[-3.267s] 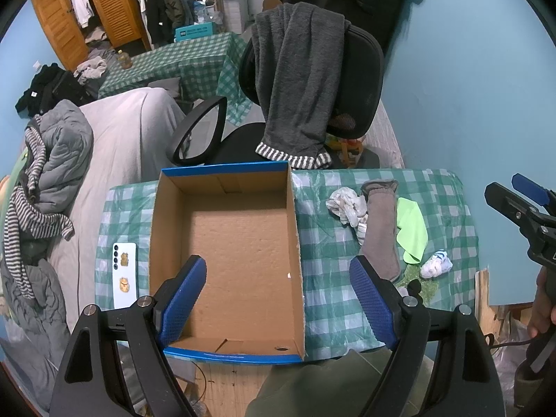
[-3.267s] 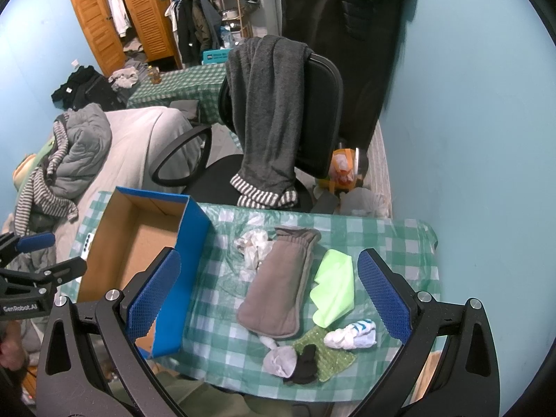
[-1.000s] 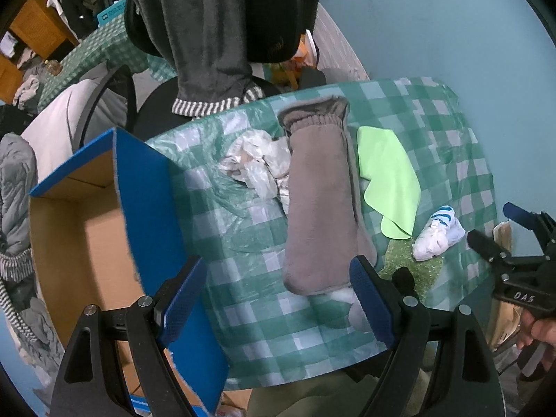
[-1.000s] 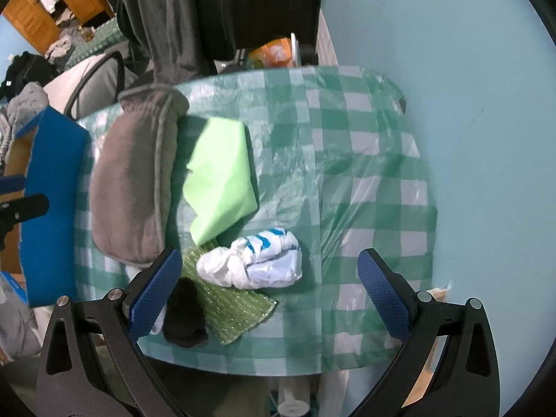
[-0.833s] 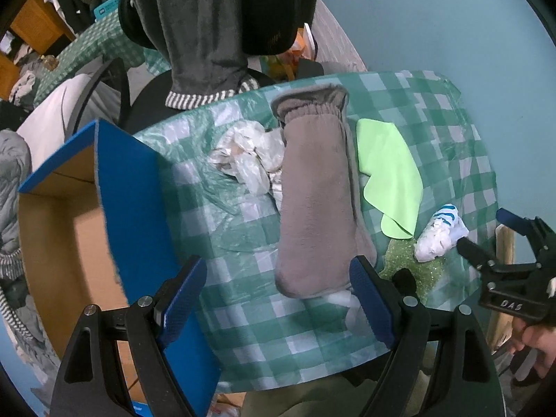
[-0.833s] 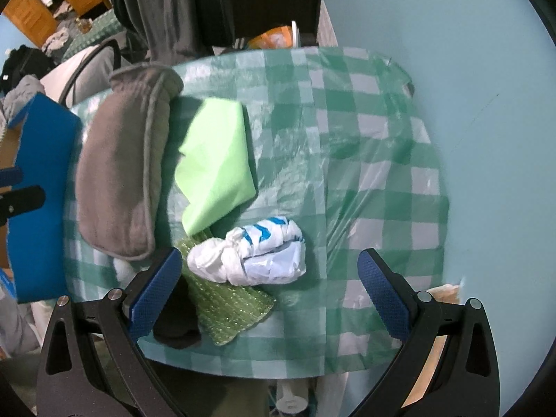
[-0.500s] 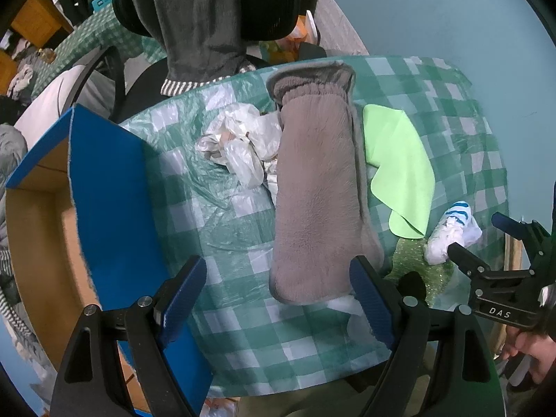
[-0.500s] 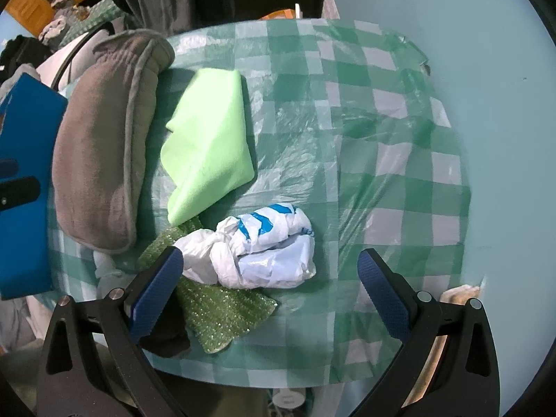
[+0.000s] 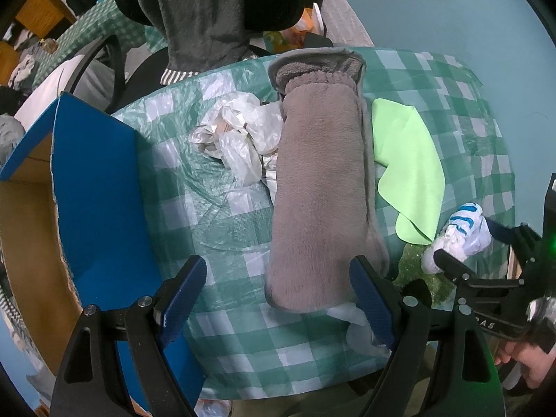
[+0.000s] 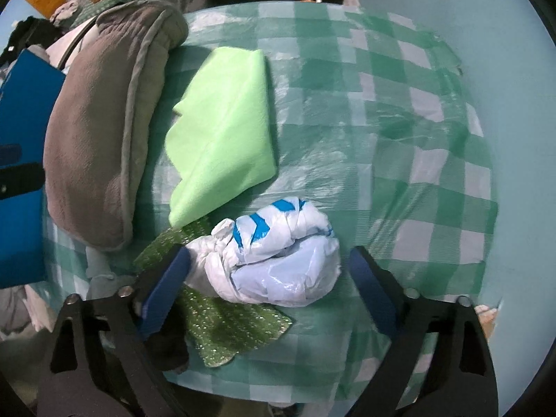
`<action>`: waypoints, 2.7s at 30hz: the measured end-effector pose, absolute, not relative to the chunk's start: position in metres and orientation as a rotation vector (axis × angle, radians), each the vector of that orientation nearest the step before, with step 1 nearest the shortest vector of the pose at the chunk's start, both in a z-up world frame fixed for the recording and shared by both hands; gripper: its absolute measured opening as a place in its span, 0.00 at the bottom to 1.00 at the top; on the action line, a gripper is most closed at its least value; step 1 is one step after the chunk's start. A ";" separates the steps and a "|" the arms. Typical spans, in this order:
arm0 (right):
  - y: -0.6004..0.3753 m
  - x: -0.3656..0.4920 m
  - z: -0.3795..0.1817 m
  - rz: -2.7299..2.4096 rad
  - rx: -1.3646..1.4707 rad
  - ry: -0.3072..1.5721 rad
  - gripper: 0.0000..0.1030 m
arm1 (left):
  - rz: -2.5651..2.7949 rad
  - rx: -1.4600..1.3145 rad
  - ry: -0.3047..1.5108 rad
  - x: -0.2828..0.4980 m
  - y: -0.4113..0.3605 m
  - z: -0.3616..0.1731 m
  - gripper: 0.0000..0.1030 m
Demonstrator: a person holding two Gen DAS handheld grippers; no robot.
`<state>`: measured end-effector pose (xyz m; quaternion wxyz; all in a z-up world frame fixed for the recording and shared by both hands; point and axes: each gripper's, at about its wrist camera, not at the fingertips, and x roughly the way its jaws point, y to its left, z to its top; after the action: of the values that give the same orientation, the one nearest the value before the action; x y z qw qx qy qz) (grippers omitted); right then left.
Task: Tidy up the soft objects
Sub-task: 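Lower right gripper onto white-and-blue sock bundle and close while left approaches grey fleece sock, then close the left gripper on the cuff end of the grey fleece sock, then lift the grey fleece sock with left gripper while right lifts the white-and-blue sock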
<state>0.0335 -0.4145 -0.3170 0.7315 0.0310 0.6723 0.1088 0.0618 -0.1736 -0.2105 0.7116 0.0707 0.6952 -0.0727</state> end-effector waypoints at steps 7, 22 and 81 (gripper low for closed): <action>-0.408 0.038 -0.309 0.285 0.034 1.466 0.68 | -0.144 0.137 1.544 0.071 -0.175 -0.218 0.83; -0.410 0.058 -0.282 0.309 0.025 1.427 0.65 | -0.127 0.009 1.582 0.082 -0.176 -0.245 0.79; -0.424 0.056 -0.255 0.290 0.094 1.382 0.65 | -0.244 0.062 1.525 0.061 -0.193 -0.227 0.59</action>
<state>0.0560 -0.4245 -0.2545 0.7600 0.0433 0.6346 0.1331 0.0607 -0.1925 -0.2270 0.7159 0.0281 0.6889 -0.1102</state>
